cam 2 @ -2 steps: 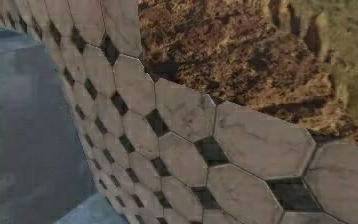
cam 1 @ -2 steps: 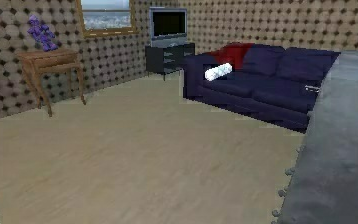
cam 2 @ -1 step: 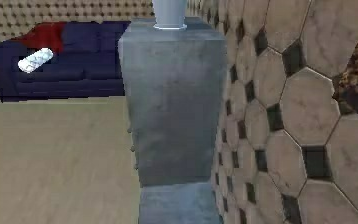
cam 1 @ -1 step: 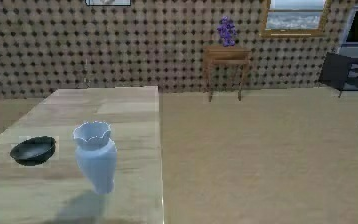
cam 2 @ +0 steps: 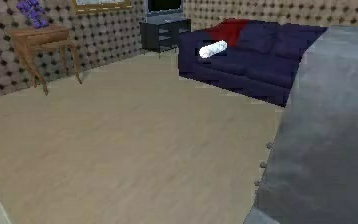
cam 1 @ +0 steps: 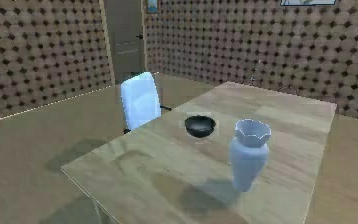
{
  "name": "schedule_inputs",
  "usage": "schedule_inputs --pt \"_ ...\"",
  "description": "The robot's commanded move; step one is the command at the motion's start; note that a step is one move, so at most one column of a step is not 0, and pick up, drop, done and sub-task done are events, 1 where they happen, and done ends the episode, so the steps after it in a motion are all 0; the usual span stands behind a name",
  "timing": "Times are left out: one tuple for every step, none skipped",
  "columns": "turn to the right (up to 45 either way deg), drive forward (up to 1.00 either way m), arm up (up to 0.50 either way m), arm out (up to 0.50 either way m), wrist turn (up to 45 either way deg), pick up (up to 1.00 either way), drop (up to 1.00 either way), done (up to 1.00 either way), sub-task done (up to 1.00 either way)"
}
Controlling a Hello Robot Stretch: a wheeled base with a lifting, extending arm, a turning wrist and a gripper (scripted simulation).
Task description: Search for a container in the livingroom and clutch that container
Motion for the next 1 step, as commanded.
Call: schedule_inputs --pt "-42.0 0.0 0.0 0.0 0.0 0.0 0.0 0.0 0.0"
